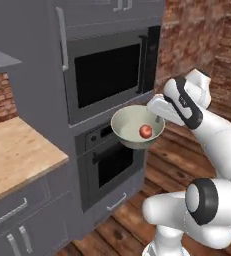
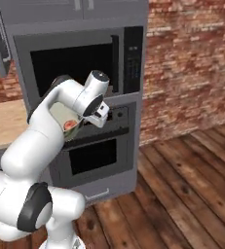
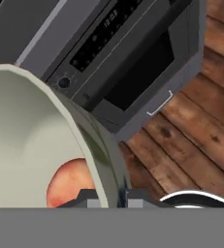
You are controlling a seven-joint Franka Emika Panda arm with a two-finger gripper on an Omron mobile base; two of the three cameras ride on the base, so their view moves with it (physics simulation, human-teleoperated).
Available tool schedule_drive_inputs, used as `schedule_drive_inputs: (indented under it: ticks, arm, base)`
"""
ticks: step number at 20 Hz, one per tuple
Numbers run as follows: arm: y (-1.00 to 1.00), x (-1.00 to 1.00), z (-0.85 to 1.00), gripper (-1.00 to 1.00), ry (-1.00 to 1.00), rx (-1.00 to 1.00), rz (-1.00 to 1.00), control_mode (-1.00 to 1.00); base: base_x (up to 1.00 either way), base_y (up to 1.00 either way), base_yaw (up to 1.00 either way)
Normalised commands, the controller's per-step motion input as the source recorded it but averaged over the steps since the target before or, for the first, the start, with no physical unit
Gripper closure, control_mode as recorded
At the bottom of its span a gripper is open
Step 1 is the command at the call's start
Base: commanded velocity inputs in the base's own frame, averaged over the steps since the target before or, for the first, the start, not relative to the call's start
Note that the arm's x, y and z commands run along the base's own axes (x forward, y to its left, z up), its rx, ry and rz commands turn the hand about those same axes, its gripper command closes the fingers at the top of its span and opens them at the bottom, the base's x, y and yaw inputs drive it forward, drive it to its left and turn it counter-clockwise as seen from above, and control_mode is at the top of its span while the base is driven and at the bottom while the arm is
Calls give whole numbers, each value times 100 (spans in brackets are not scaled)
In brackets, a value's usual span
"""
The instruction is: Move the cup from next to the sink to the open cabinet. Then, move the bowl with the peach to the fridge to clear the area for faucet cleaning.
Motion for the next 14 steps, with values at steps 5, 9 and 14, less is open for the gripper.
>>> schedule_drive_inputs:
  ticks: [5,9,14]
  arm:
    - [0,0,0,100,0,0,0,100]
    - [0,0,0,100,0,0,0,100]
    - [0,0,0,100,0,0,0,100]
  base:
    - [-12,0,94]
    - [5,7,88]
    - [23,1,47]
